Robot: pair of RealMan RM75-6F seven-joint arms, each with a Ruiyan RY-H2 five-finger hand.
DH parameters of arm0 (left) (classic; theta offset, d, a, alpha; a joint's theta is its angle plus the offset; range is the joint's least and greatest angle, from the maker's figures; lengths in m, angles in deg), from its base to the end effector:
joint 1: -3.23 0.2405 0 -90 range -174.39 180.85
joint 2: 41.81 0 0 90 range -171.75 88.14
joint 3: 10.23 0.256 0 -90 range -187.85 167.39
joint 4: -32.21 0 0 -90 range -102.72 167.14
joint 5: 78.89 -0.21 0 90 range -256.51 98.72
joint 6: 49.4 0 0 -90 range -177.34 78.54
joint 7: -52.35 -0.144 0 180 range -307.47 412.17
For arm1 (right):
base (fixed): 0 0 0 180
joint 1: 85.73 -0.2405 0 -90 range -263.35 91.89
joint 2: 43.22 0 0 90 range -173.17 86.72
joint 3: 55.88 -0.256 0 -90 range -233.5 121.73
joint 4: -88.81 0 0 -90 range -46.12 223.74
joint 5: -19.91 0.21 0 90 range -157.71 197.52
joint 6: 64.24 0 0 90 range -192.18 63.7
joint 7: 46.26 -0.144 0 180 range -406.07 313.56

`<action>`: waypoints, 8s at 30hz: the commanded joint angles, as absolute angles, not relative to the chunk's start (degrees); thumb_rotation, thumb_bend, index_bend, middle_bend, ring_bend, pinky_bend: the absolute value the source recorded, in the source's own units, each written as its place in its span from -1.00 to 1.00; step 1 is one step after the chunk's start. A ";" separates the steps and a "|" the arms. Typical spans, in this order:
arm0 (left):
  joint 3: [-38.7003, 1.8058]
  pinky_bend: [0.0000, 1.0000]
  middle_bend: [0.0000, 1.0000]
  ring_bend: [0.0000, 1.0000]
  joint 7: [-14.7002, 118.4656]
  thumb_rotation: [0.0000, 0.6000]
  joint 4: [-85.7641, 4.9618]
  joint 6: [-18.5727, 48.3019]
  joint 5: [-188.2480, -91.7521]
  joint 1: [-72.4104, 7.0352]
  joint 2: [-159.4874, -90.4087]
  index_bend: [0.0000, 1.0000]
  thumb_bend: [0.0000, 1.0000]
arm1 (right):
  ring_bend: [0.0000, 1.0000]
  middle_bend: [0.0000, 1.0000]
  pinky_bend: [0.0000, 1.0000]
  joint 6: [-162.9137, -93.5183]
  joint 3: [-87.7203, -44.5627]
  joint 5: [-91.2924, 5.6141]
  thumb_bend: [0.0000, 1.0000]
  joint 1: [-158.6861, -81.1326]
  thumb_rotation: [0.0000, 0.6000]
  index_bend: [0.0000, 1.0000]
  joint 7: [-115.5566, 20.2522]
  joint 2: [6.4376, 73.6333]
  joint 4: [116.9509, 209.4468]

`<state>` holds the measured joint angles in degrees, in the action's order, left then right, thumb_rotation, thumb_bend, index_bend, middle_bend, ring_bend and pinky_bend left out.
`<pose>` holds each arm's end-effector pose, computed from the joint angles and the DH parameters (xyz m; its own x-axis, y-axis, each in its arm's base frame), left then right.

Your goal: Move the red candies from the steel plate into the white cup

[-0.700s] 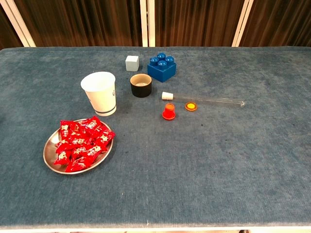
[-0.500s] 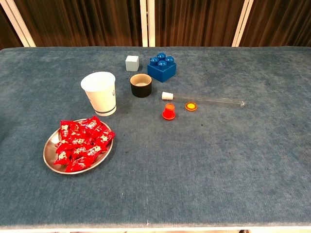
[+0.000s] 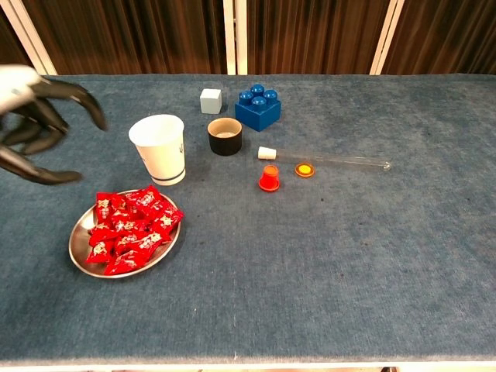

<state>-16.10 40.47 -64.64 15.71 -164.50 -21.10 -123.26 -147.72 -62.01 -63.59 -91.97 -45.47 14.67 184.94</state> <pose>-0.1803 0.2540 0.0229 0.3242 0.2177 0.9206 0.8877 -0.4063 -0.2166 -0.3019 -0.1995 0.1941 0.4377 0.0396 0.8982 -0.8990 0.0034 0.4379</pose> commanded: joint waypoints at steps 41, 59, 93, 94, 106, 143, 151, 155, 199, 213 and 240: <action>-14.54 0.66 0.85 0.88 31.07 0.99 -55.67 10.22 -150.45 -26.64 -135.40 -0.18 -0.45 | -1.00 -0.93 -1.00 -144.76 -61.73 -60.73 -0.49 -92.51 1.00 -1.00 -45.43 15.83 183.57; -13.93 0.66 0.86 0.88 32.99 1.00 -53.37 10.39 -150.86 -26.93 -136.42 0.10 -0.30 | -1.00 -0.93 -0.96 -144.52 -61.60 -60.46 -0.49 -92.48 1.00 -1.00 -45.19 15.72 183.95; -24.88 0.66 0.85 0.88 33.44 1.00 -59.84 9.33 -142.96 -34.99 -129.17 0.11 -0.35 | -1.00 -0.93 -0.89 -145.72 -62.79 -61.62 -0.49 -92.29 1.00 -1.00 -48.49 10.27 186.79; -24.73 0.66 0.85 0.88 33.11 1.00 -59.57 9.42 -142.50 -35.06 -129.26 0.11 -0.35 | -1.00 -0.93 -0.89 -145.62 -62.87 -61.54 -0.49 -92.39 1.00 -1.00 -48.38 10.11 186.85; -23.42 0.66 0.85 0.87 31.23 1.00 -58.18 10.68 -140.55 -35.62 -129.95 -0.29 -0.70 | -1.00 -0.93 -0.89 -145.20 -62.80 -61.61 -0.49 -92.84 1.00 -1.00 -47.81 9.93 187.71; -10.61 0.66 0.85 0.86 36.82 1.00 -54.94 11.09 -164.34 -31.34 -133.12 -0.23 -0.61 | -1.00 -0.93 -0.88 -145.30 -62.64 -61.13 -0.48 -93.00 1.00 -1.00 -46.71 10.43 188.52; -11.53 0.66 0.85 0.86 34.44 1.00 -54.68 8.80 -161.44 -32.07 -133.81 -0.23 -0.61 | -1.00 -0.93 -0.88 -144.83 -62.75 -60.65 -0.49 -93.28 1.00 -1.00 -46.53 10.72 188.27; -11.59 0.66 0.85 0.86 33.67 1.00 -54.11 7.91 -160.63 -32.40 -134.11 -0.23 -0.61 | -1.00 -0.93 -0.88 -144.61 -62.74 -60.39 -0.49 -93.32 1.00 -1.00 -46.67 10.83 188.10; -12.30 0.66 0.85 0.86 33.55 1.00 -55.94 11.18 -159.04 -30.81 -132.48 0.11 -0.21 | -1.00 -0.93 -0.85 -144.74 -62.48 -60.19 -0.49 -92.80 1.00 -1.00 -48.50 11.36 186.84; -20.73 0.66 0.85 0.86 37.21 1.00 -61.86 13.99 -156.17 -32.72 -127.37 0.11 -0.22 | -1.00 -0.93 -0.84 -145.04 -62.23 -60.28 -0.49 -92.29 1.00 -1.00 -49.92 11.76 185.59; -21.83 0.66 0.85 0.85 33.78 1.00 -59.80 11.89 -146.66 -35.29 -127.42 -0.28 -0.64 | -1.00 -0.94 -0.80 -144.77 -62.18 -60.39 -0.49 -92.06 1.00 -1.00 -51.11 11.89 184.66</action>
<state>-22.13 33.46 -59.22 11.07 -145.96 -35.78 -127.92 -144.78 -62.18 -60.37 -92.05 -51.11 11.90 184.64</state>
